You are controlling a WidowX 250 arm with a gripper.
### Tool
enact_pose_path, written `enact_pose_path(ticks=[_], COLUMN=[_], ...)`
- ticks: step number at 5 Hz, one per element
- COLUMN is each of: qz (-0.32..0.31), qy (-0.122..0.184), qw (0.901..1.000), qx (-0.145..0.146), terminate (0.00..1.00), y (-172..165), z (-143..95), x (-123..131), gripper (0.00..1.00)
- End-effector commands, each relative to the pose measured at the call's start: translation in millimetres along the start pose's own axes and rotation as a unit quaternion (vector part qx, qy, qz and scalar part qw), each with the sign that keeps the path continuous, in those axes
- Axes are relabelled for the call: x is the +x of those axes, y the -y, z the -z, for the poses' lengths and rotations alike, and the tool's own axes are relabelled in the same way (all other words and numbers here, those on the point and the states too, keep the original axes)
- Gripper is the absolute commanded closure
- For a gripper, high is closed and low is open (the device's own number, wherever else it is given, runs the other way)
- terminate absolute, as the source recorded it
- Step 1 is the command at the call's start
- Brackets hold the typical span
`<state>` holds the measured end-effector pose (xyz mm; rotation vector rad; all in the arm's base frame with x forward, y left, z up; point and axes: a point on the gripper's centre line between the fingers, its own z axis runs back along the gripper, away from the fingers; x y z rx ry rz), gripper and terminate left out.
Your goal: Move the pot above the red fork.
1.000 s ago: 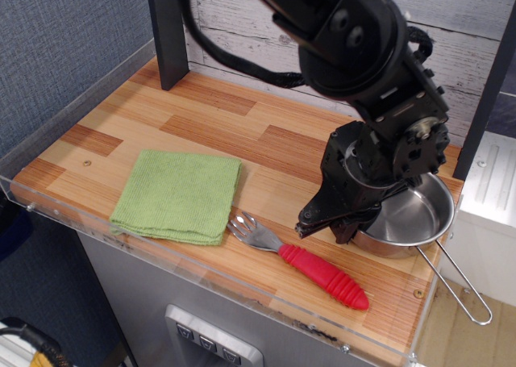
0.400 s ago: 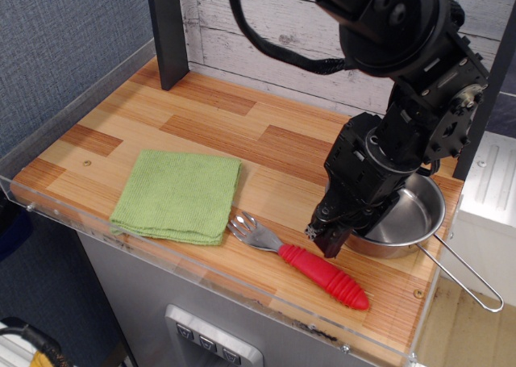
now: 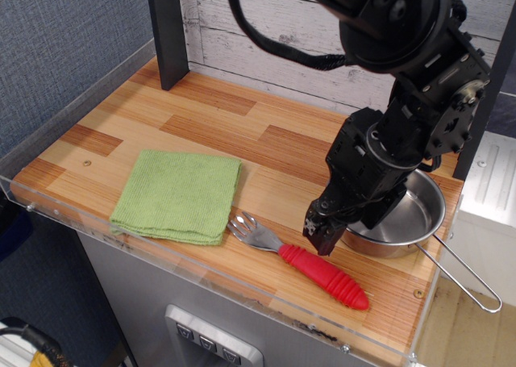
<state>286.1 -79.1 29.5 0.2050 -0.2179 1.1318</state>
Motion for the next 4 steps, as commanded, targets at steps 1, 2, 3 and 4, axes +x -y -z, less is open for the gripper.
enact_pose_path(ticks=[1, 2, 3, 4], qz=[-0.021, -0.032, -0.043, -0.054], qy=[-0.006, -0.003, -0.004, 0.005], qw=[0.9967, 0.9929, 0.9894, 0.9858], qx=[-0.078, -0.115, -0.139, -0.159], terminate=[0.00, 0.00, 0.00, 1.00], y=[7.4, -0.5, -12.5, -23.1], z=[-56.2, -76.0, -86.7, -94.9], x=[18.9, 38.0, 57.9, 82.0], gripper=[0.00, 0.00, 0.00, 0.00])
